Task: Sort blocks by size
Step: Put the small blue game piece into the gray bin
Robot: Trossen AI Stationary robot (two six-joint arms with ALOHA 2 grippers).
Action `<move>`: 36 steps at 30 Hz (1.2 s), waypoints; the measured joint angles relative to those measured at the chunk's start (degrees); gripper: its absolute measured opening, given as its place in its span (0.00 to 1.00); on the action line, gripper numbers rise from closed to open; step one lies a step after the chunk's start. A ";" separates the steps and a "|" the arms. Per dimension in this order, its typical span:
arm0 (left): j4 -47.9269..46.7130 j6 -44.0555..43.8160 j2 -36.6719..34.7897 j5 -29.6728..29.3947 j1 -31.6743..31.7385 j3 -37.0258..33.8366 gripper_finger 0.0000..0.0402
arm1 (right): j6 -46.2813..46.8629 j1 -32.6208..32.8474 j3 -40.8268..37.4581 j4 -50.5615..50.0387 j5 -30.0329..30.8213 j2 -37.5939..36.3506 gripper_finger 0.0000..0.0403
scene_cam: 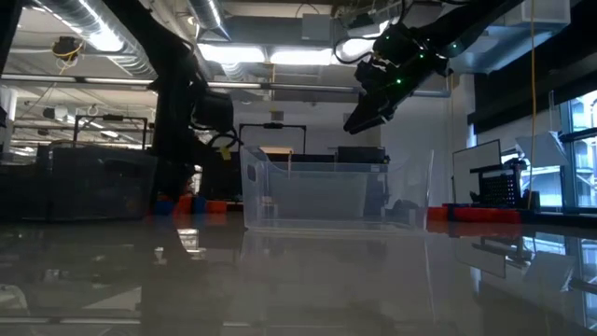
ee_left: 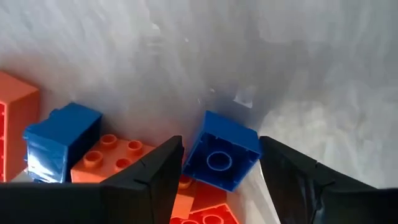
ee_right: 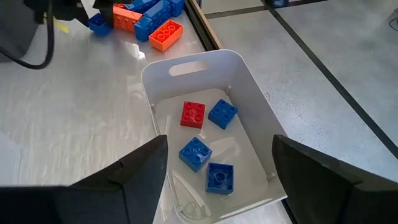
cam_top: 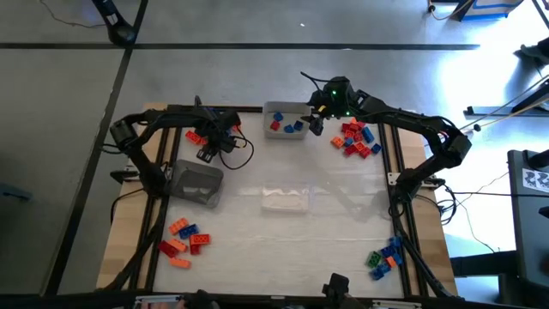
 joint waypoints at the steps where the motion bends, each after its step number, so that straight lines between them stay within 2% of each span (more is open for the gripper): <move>1: 0.13 -0.37 0.25 -0.16 0.21 0.00 0.50 | -0.02 0.00 -0.01 0.00 0.01 0.00 0.71; 9: 1.49 -1.83 0.55 -0.36 1.30 0.00 0.48 | -0.01 0.00 0.00 0.65 0.00 -0.02 0.71; 17: 1.78 -4.26 0.51 -0.55 0.78 0.02 0.29 | -0.02 0.00 0.00 0.63 -0.03 -0.04 0.71; 23: 3.22 -7.87 -0.02 -0.34 -1.09 0.42 0.29 | 0.01 0.00 0.03 0.53 0.00 -0.57 0.71; 31: 3.47 -13.84 -5.81 -0.32 -3.75 4.78 0.29 | 0.28 0.00 0.11 -1.07 0.56 -4.78 0.71; 36: 12.10 -19.04 -10.03 -0.06 -4.90 5.90 0.30 | 0.36 0.00 0.14 -1.48 0.59 -6.98 0.71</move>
